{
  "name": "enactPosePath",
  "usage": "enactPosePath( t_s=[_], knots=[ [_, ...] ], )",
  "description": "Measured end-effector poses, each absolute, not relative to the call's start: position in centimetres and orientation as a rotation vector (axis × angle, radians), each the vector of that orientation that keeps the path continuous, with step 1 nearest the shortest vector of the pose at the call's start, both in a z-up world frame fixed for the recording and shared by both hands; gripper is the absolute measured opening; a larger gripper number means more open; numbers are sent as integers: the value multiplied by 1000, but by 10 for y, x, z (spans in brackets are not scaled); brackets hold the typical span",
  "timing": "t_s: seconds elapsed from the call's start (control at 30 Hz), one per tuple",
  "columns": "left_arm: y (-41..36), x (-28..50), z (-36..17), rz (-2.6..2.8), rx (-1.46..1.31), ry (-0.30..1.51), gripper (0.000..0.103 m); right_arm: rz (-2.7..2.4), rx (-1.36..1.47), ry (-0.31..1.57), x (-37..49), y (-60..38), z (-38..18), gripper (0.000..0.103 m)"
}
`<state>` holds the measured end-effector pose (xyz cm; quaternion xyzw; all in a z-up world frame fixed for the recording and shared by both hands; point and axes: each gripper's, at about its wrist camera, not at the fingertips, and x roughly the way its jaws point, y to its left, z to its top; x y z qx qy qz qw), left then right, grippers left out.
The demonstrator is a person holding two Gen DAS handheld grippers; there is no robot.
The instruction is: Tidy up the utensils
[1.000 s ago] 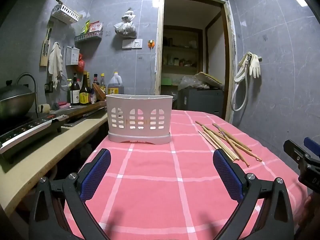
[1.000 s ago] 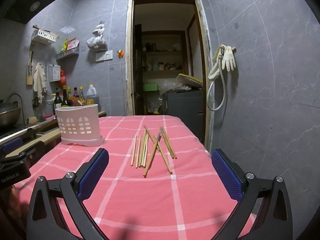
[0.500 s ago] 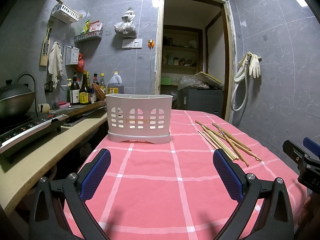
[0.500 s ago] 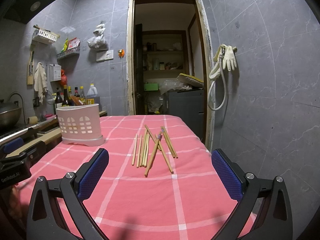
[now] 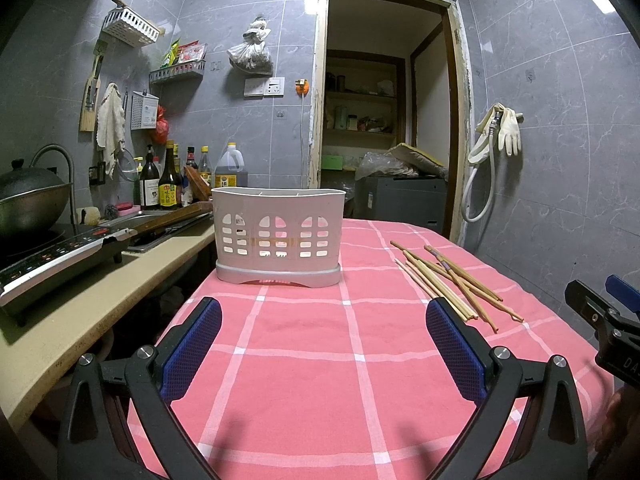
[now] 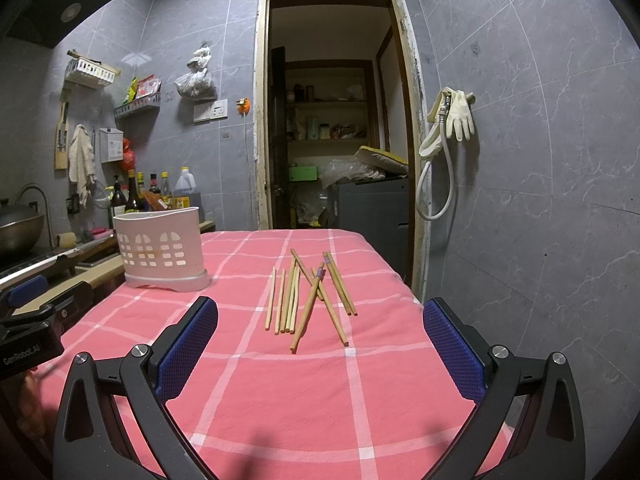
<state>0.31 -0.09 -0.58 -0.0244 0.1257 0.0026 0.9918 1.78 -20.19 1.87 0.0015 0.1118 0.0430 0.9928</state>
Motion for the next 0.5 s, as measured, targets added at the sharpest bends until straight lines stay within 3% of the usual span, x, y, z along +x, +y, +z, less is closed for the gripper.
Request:
enactPosePath(
  t_s=[0.5],
  knots=[
    [-1, 3, -6, 5, -49, 253, 100, 86, 4, 225, 18, -201, 17, 103]
  ],
)
